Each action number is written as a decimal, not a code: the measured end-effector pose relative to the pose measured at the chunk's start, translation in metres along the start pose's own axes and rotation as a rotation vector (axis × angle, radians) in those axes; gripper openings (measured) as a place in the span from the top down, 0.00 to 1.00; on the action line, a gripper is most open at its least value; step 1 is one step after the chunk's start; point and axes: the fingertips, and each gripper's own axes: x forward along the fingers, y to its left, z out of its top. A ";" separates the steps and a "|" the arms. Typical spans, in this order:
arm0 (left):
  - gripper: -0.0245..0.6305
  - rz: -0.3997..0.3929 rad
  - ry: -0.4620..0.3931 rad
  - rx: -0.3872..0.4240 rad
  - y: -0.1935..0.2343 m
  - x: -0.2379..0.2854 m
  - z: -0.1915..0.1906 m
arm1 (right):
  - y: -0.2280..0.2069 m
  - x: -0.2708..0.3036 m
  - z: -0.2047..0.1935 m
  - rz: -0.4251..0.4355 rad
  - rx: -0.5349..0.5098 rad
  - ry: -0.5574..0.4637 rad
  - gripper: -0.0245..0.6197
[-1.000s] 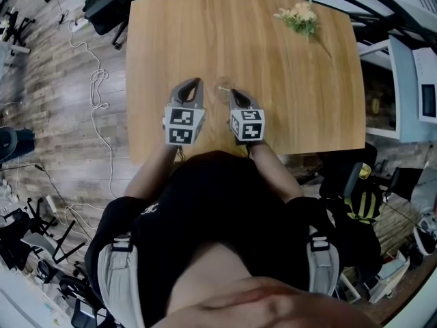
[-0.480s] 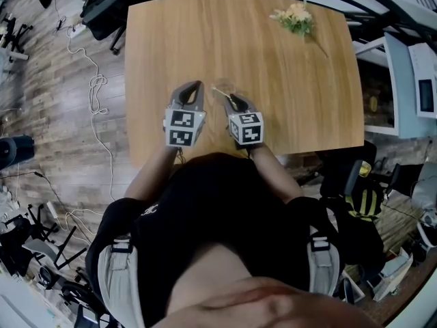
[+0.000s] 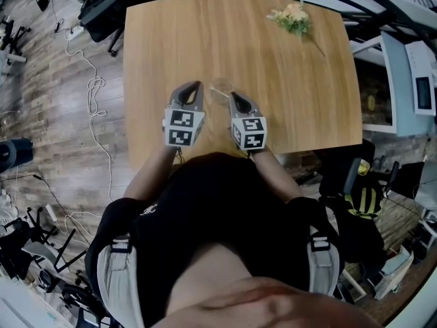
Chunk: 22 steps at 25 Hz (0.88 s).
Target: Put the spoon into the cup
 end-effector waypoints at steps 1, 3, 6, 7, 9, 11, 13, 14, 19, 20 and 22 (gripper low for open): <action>0.94 -0.002 -0.001 0.001 0.000 0.000 0.000 | -0.001 -0.002 0.005 -0.012 -0.001 -0.009 0.96; 0.94 -0.005 -0.002 0.003 -0.001 -0.001 0.000 | -0.003 -0.005 0.016 -0.046 -0.005 -0.028 0.96; 0.94 -0.010 -0.007 0.003 -0.004 -0.001 0.001 | -0.007 -0.014 0.041 -0.076 -0.010 -0.102 0.96; 0.94 -0.013 -0.013 0.003 -0.005 -0.001 0.002 | -0.007 -0.018 0.050 -0.080 -0.012 -0.136 0.96; 0.94 -0.016 -0.030 0.005 -0.007 -0.002 0.005 | -0.007 -0.027 0.066 -0.092 -0.023 -0.200 0.96; 0.94 -0.014 -0.043 0.007 -0.007 -0.003 0.007 | -0.006 -0.034 0.079 -0.102 -0.034 -0.249 0.96; 0.94 -0.009 -0.052 0.007 -0.007 -0.004 0.009 | -0.005 -0.041 0.090 -0.109 -0.044 -0.288 0.96; 0.94 -0.007 -0.056 0.006 -0.006 -0.004 0.010 | -0.004 -0.044 0.095 -0.117 -0.051 -0.306 0.96; 0.94 0.011 -0.073 0.003 -0.005 -0.008 0.012 | -0.004 -0.057 0.111 -0.165 -0.085 -0.370 0.97; 0.94 0.019 -0.080 0.000 -0.004 -0.010 0.014 | -0.003 -0.059 0.111 -0.162 -0.083 -0.374 0.97; 0.94 0.038 -0.101 -0.013 -0.002 -0.014 0.017 | -0.003 -0.060 0.109 -0.147 -0.064 -0.375 0.97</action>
